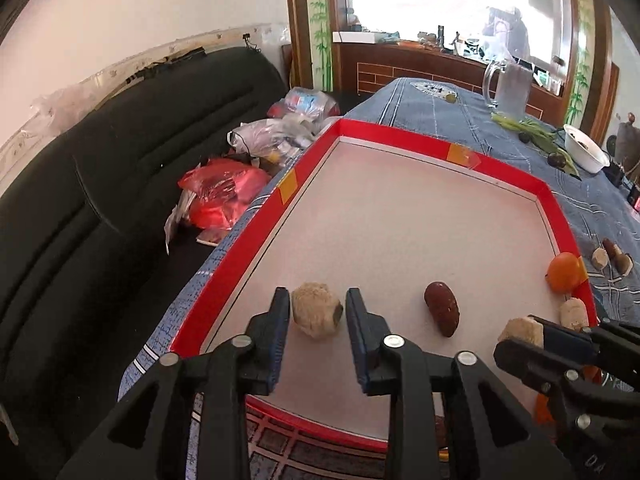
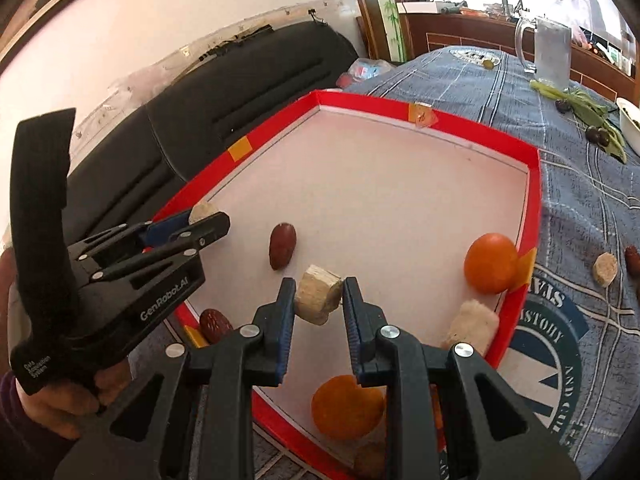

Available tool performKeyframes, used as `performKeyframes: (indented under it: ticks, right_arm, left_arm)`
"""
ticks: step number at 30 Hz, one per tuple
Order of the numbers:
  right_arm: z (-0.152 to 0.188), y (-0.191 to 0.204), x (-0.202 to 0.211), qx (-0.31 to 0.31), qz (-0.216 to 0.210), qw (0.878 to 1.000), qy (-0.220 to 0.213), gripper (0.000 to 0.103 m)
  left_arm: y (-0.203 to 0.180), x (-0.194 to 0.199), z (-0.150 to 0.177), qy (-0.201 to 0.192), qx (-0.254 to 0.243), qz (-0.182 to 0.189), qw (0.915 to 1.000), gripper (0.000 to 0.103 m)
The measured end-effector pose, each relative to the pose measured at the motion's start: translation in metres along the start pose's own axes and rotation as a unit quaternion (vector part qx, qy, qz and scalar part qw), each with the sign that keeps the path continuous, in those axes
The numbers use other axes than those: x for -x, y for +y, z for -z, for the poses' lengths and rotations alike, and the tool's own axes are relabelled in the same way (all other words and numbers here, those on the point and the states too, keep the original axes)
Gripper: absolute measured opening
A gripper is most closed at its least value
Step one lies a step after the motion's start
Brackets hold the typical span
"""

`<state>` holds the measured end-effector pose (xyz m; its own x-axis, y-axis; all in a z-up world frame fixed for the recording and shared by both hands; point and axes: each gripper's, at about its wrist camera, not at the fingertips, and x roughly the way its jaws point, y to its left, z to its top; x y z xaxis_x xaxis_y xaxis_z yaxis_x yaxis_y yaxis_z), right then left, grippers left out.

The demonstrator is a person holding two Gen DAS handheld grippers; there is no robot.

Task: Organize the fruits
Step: 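Carry the cube and cake over the tray and open both tools, then grasp a dark red date with the right tool while the left tool grasps another beige cake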

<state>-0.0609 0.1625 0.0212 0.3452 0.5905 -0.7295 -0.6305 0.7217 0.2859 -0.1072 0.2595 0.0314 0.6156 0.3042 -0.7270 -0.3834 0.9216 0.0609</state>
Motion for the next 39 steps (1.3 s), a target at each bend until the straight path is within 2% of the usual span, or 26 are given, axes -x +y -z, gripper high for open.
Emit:
performKeyframes:
  ticks: [2, 4, 6, 7, 9, 15, 22, 28, 31, 39]
  right_arm:
    - [0.0, 0.001, 0.001, 0.005, 0.0, 1.0, 0.001, 0.026]
    - [0.0, 0.0, 0.004, 0.005, -0.001, 1.0, 0.0, 0.029]
    - [-0.001, -0.001, 0.011, -0.002, -0.01, 1.0, -0.007, 0.041]
    - [-0.001, -0.004, 0.018, -0.006, -0.015, 1.0, -0.018, 0.044]
    - [-0.002, -0.009, 0.03, -0.011, -0.018, 0.999, -0.038, 0.05]
    - [-0.003, -0.045, 0.073, -0.034, 0.016, 0.995, -0.093, 0.053]
    - [0.018, -0.128, 0.119, -0.097, 0.086, 0.984, -0.12, 0.053]
    - [0.042, -0.203, 0.149, -0.133, 0.163, 0.972, -0.102, 0.053]
    - [0.046, -0.23, 0.15, -0.147, 0.177, 0.97, -0.079, 0.053]
    - [0.032, -0.244, 0.12, -0.101, 0.211, 0.972, -0.018, 0.039]
  left_arm:
    - [0.001, 0.0, -0.001, 0.004, 0.006, -0.003, 1.0, 0.055]
    - [0.0, 0.004, -0.001, -0.001, 0.01, -0.006, 0.9999, 0.057]
    - [-0.001, 0.006, -0.002, 0.0, 0.01, -0.008, 0.9999, 0.063]
    - [-0.002, 0.007, -0.002, -0.002, 0.011, -0.007, 0.9999, 0.066]
    - [-0.006, 0.011, -0.002, -0.005, 0.007, -0.006, 0.9999, 0.066]
    - [-0.031, 0.022, -0.004, -0.016, -0.019, 0.006, 0.9997, 0.069]
    - [-0.088, 0.043, -0.009, -0.032, -0.087, 0.06, 0.9939, 0.071]
    - [-0.15, 0.055, -0.016, -0.037, -0.16, 0.127, 0.9782, 0.071]
    - [-0.176, 0.055, -0.015, -0.029, -0.185, 0.144, 0.9717, 0.071]
    - [-0.206, 0.047, -0.005, 0.002, -0.223, 0.149, 0.9632, 0.071]
